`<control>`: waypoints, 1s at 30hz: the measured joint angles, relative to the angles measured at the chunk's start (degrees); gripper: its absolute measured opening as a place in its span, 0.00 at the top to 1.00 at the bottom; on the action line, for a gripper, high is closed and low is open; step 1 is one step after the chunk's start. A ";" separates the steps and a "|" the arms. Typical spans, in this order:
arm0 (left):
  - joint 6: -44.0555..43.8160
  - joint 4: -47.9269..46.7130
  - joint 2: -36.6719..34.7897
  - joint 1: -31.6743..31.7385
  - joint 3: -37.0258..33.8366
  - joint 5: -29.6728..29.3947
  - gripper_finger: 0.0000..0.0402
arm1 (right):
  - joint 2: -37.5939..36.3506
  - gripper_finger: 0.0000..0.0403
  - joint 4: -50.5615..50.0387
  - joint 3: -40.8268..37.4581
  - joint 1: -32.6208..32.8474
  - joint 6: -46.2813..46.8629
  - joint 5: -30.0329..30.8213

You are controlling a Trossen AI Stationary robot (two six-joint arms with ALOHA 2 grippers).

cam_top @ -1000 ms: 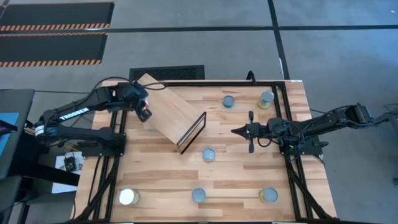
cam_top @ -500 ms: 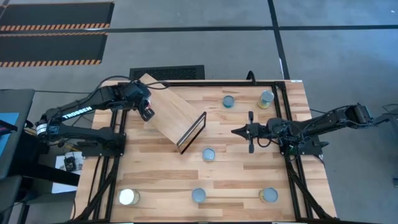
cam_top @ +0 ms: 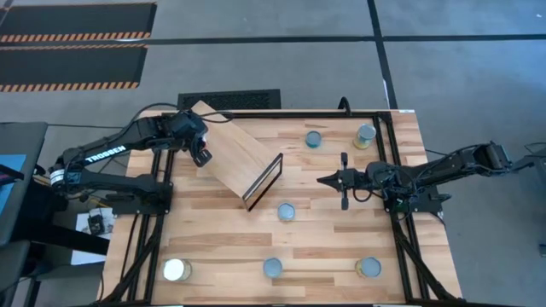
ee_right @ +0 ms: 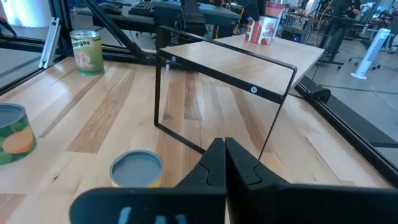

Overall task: Pick and place cans onto a shelf
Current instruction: Put the canned tomatoes on the shelf, then put the canned carrots on the shelf

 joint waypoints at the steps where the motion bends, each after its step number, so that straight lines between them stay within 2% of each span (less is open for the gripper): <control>1: 0.12 0.16 0.00 -0.02 0.32 0.00 0.78 | 0.00 0.98 0.00 0.00 0.00 0.00 0.00; 10: 1.70 0.09 -1.53 -0.43 1.31 -0.32 0.78 | 0.00 0.98 0.00 0.00 0.02 0.00 0.00; 22: 3.17 0.59 -9.15 -2.69 1.38 -1.86 0.80 | 0.00 0.98 0.00 0.00 0.00 0.00 0.02; 30: 3.78 1.59 -11.61 -5.38 1.38 -2.01 0.80 | -0.01 0.98 0.00 0.00 0.01 0.00 0.02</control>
